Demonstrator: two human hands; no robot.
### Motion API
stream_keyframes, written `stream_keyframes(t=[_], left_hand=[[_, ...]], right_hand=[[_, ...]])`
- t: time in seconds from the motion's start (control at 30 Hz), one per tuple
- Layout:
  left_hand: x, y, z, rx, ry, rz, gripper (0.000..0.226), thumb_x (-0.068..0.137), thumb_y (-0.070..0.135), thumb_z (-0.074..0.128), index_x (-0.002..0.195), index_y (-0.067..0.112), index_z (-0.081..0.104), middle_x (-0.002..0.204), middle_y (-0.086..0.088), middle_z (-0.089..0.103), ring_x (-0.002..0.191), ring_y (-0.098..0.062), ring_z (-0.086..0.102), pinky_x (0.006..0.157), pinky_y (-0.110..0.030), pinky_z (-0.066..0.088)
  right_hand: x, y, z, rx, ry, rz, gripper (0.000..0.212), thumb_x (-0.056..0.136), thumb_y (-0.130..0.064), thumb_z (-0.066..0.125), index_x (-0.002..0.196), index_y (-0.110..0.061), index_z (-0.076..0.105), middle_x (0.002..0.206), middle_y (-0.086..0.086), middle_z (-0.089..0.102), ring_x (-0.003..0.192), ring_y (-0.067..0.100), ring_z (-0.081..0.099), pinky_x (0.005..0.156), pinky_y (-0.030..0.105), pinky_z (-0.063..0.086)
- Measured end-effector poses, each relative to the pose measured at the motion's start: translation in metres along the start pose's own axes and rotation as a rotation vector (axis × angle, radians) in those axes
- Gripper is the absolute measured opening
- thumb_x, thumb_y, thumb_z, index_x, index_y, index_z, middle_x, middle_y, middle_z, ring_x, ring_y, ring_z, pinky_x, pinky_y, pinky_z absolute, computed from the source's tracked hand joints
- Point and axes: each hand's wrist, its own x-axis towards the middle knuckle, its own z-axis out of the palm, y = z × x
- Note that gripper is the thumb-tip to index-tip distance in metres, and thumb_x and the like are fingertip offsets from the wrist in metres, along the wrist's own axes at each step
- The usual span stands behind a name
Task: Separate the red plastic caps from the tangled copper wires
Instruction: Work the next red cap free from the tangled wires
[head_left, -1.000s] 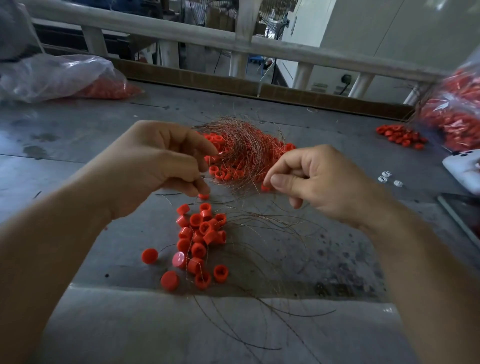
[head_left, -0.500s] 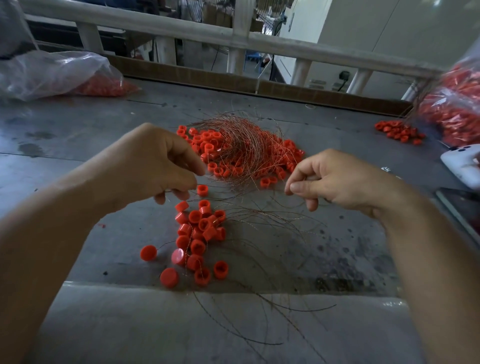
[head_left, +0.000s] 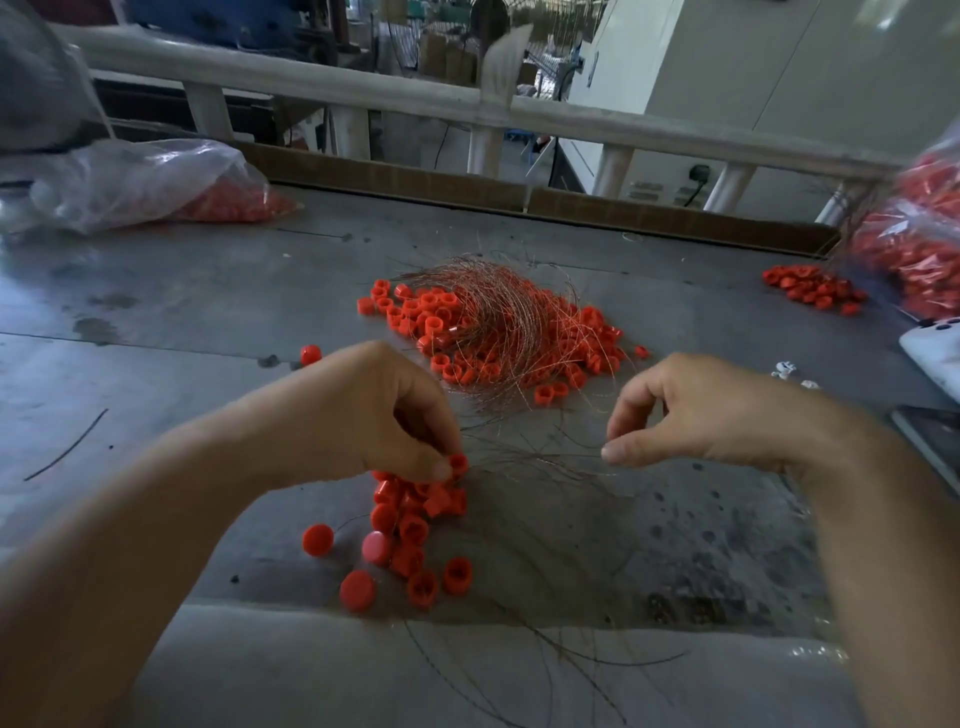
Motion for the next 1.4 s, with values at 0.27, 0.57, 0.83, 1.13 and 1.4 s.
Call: stream_keyframes(t=[0.27, 0.57, 0.83, 1.13, 1.4], left_hand=[[0.0, -0.002, -0.002, 0.031, 0.003, -0.011, 0.026, 0.065, 0.018, 0.081, 0.064, 0.041, 0.071, 0.065, 0.022, 0.067, 0.055, 0.006, 0.059, 0.049, -0.005, 0.04], [-0.001, 0.003, -0.004, -0.038, -0.031, 0.031, 0.011, 0.061, 0.032, 0.078, 0.065, 0.041, 0.071, 0.065, 0.021, 0.068, 0.053, 0.008, 0.059, 0.049, -0.002, 0.039], [0.006, -0.032, -0.04, -0.038, 0.685, -0.171, 0.021, 0.076, 0.007, 0.071, 0.075, 0.028, 0.068, 0.07, 0.008, 0.07, 0.064, -0.004, 0.062, 0.061, -0.013, 0.045], [0.017, -0.067, -0.038, 0.299, 0.695, -0.374, 0.026, 0.078, 0.012, 0.071, 0.104, 0.012, 0.07, 0.102, -0.009, 0.068, 0.089, -0.024, 0.058, 0.076, -0.026, 0.039], [0.017, -0.049, -0.033, 0.017, 0.726, -0.285, 0.012, 0.078, 0.007, 0.07, 0.084, 0.016, 0.07, 0.068, 0.006, 0.068, 0.062, -0.013, 0.062, 0.059, -0.023, 0.048]], right_hand=[[0.001, -0.024, 0.015, -0.081, 0.326, -0.198, 0.015, 0.067, -0.038, 0.076, 0.064, -0.036, 0.062, 0.091, -0.022, 0.049, 0.084, -0.006, 0.046, 0.066, 0.005, 0.029], [0.003, -0.025, 0.019, 0.096, 0.507, -0.371, 0.01, 0.07, -0.025, 0.076, 0.08, -0.022, 0.072, 0.079, -0.016, 0.058, 0.074, -0.002, 0.054, 0.065, 0.005, 0.036], [0.004, -0.041, 0.045, 0.119, 0.48, -0.541, 0.008, 0.078, -0.022, 0.071, 0.081, -0.015, 0.073, 0.074, -0.01, 0.063, 0.066, 0.002, 0.056, 0.064, 0.015, 0.046], [0.005, -0.04, 0.047, 0.187, 0.501, -0.538, 0.005, 0.079, -0.018, 0.07, 0.079, -0.013, 0.072, 0.075, -0.008, 0.068, 0.074, 0.006, 0.059, 0.067, 0.021, 0.048], [0.006, -0.033, 0.036, 0.185, 0.669, -0.476, 0.004, 0.08, -0.018, 0.07, 0.078, -0.015, 0.072, 0.068, -0.014, 0.064, 0.064, 0.005, 0.06, 0.06, 0.02, 0.049]])
